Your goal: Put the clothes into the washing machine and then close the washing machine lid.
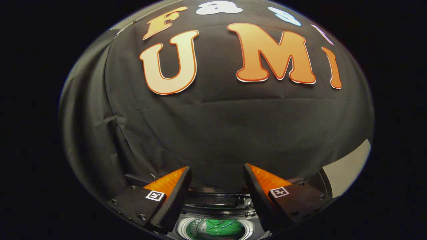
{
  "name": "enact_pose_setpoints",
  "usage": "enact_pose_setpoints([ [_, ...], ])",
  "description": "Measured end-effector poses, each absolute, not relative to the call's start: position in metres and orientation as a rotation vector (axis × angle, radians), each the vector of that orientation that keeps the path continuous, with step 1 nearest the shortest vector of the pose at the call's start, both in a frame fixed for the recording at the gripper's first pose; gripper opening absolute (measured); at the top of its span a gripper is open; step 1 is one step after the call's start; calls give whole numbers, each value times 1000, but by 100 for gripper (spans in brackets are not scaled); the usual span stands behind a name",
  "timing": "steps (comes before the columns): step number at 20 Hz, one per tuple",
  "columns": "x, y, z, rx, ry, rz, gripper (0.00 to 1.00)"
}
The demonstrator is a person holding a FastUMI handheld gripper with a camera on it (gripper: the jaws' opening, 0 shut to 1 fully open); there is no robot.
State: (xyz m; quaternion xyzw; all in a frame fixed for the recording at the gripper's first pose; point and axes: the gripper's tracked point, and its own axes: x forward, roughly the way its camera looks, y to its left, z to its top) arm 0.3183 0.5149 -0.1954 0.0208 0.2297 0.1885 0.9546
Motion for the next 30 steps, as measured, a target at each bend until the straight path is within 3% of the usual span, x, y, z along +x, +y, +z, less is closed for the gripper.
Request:
enact_pose_setpoints([
  [5,341,518,-227,33,527,360,99],
  [13,342,515,-228,-11,472,361,98],
  [30,242,486,-235,-12,442,362,97],
])
